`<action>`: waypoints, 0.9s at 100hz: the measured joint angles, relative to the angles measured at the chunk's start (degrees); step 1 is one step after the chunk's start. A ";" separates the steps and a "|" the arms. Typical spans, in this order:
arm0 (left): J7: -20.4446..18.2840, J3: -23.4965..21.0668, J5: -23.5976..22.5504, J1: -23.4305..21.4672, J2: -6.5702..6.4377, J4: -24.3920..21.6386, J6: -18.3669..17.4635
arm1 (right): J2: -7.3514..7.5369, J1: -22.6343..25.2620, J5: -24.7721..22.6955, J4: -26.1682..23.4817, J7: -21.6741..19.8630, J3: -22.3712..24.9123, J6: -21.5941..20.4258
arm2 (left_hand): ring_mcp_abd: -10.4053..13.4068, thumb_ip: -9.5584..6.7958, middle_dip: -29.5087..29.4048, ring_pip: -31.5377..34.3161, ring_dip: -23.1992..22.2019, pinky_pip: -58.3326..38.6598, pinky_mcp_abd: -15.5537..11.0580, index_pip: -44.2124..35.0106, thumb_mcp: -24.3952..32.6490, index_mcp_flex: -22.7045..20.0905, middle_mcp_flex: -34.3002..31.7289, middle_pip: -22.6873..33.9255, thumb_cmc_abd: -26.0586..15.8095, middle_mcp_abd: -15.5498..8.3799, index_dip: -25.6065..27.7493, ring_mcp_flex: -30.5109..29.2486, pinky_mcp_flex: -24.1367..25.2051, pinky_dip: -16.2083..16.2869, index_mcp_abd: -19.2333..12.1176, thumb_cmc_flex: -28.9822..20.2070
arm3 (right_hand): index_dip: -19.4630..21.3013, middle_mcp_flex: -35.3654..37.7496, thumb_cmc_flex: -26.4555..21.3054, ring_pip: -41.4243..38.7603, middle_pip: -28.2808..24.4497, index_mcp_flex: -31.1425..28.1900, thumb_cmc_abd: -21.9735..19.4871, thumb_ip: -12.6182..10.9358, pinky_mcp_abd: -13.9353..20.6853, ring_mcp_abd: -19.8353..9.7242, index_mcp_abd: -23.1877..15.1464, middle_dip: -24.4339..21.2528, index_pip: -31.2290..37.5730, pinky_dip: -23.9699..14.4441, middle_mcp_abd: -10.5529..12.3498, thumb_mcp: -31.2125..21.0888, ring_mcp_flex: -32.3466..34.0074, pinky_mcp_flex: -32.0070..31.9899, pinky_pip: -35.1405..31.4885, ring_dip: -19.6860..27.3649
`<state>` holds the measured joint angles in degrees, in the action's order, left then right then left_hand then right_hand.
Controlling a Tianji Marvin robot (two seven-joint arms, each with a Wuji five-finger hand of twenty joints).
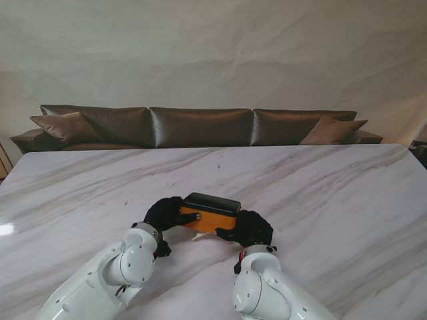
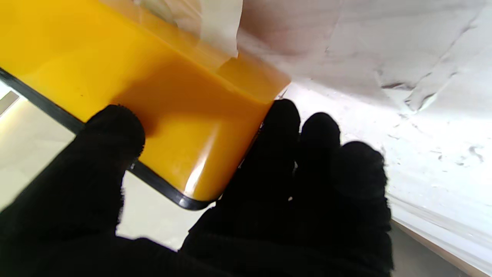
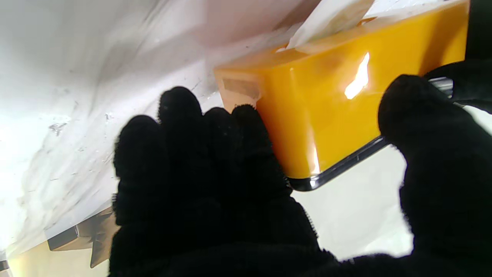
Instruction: Refill a tissue box and feed the first sheet
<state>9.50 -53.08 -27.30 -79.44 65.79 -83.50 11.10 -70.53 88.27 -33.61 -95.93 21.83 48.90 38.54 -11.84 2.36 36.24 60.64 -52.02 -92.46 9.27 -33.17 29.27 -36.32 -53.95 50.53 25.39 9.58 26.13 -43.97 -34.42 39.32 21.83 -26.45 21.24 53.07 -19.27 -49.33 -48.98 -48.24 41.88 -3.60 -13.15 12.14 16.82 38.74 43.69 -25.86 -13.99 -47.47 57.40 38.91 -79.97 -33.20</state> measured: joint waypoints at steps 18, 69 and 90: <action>1.32 -0.34 -0.73 -0.87 0.16 -1.11 0.25 | 0.01 1.19 0.41 -1.47 0.09 0.70 -0.01 | -0.83 0.74 2.94 3.96 -1.09 -4.91 2.38 -1.34 -0.72 -5.99 -5.87 5.03 -3.22 0.65 3.82 -5.63 -4.88 -0.84 0.36 1.25 | -3.06 10.02 0.86 -3.38 -0.89 -9.98 -1.41 0.84 -4.08 1.72 -2.64 2.13 5.80 0.00 0.41 -0.72 7.64 5.59 -4.71 -0.04; 0.13 -3.84 -0.78 -4.82 0.44 -5.98 3.99 | 0.59 -0.78 2.11 -2.97 -6.33 1.22 3.39 | -1.91 0.58 2.01 7.91 0.12 -10.84 5.89 -8.01 0.22 -13.91 -15.83 7.76 -10.90 -0.83 12.26 -14.53 -12.77 -4.02 0.17 0.88 | 5.85 18.71 5.30 -5.04 -2.85 -21.88 -8.39 -2.48 -4.75 0.97 -8.84 5.99 8.24 0.57 3.81 1.05 12.32 9.14 -7.27 -0.07; -2.53 -6.75 1.32 -7.68 0.47 -8.62 5.71 | 1.86 -2.11 1.63 -2.67 -12.50 2.01 4.18 | -3.33 -1.86 -1.03 1.99 0.74 -5.07 5.73 -13.84 -9.36 -11.41 -8.00 1.62 -16.67 -0.81 7.37 -5.52 -3.93 -3.61 -6.81 1.94 | 6.81 11.84 17.04 -3.94 -1.31 -14.03 -10.97 -3.10 -1.66 -0.83 -9.78 5.98 1.11 1.32 5.96 -1.62 6.34 4.18 -5.49 0.02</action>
<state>6.97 -59.83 -25.98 -87.12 66.26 -92.11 16.80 -68.68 86.16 -31.98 -98.60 9.33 50.91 42.72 -15.17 0.50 35.21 62.64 -51.28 -97.53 15.00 -47.01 19.90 -47.74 -61.96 52.15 8.72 8.76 33.49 -49.49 -38.35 35.71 15.03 -24.52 28.05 64.91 -2.23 -53.27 -50.29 -62.27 30.91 -6.70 -14.81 11.31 7.04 44.72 44.80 -24.54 -8.03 -49.09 63.75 43.09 -85.45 -33.17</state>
